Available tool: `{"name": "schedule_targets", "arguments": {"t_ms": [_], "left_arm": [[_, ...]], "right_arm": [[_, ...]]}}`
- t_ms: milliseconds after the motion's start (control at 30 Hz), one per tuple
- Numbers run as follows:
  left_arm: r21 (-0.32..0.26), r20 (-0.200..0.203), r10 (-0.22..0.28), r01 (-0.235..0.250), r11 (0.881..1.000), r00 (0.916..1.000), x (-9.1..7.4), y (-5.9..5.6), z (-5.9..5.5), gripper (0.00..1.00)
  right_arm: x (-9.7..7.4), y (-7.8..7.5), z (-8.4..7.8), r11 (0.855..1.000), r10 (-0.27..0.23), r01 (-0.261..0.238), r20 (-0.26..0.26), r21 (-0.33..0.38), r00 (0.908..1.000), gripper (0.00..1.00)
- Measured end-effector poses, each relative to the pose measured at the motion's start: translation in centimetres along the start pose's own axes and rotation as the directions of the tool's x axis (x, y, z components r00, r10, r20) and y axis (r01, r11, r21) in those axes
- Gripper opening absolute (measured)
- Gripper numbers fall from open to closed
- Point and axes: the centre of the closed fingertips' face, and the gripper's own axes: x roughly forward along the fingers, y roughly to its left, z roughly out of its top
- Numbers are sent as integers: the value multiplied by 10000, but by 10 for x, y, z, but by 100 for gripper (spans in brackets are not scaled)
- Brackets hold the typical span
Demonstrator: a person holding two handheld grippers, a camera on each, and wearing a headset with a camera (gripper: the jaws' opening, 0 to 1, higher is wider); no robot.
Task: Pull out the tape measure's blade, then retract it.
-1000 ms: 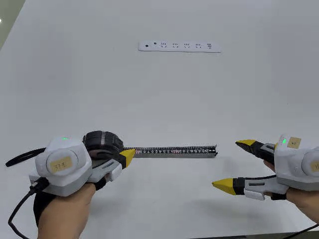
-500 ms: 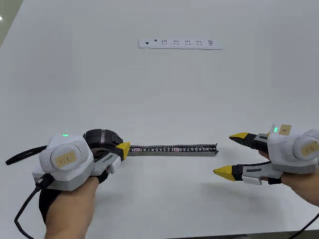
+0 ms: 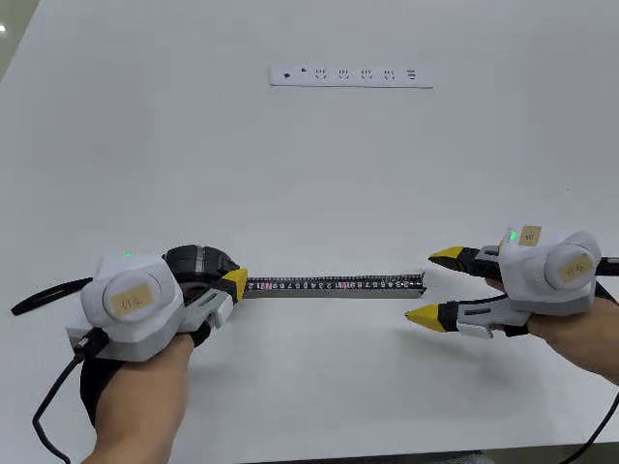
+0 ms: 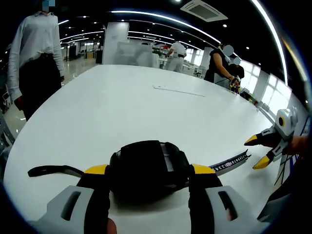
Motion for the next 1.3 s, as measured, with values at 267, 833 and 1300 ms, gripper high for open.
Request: {"name": "schedule_targets", "arguments": {"t_ms": [267, 833, 1300], "left_arm": [[114, -46, 32, -31, 9999, 10000, 1, 0, -1, 61], [106, -110, 34, -33, 9999, 9999, 2, 1, -2, 61], [5, -212, 163, -163, 9999, 9996, 4, 1, -2, 62]], "right_arm": [[6, -2, -4, 9993, 272, -275, -127, -259, 9995, 43], [13, -9, -11, 9829, 820, -917, -663, -1596, 9944, 18], [15, -13, -9, 9763, 982, -1102, -724, -1861, 9925, 13]]}}
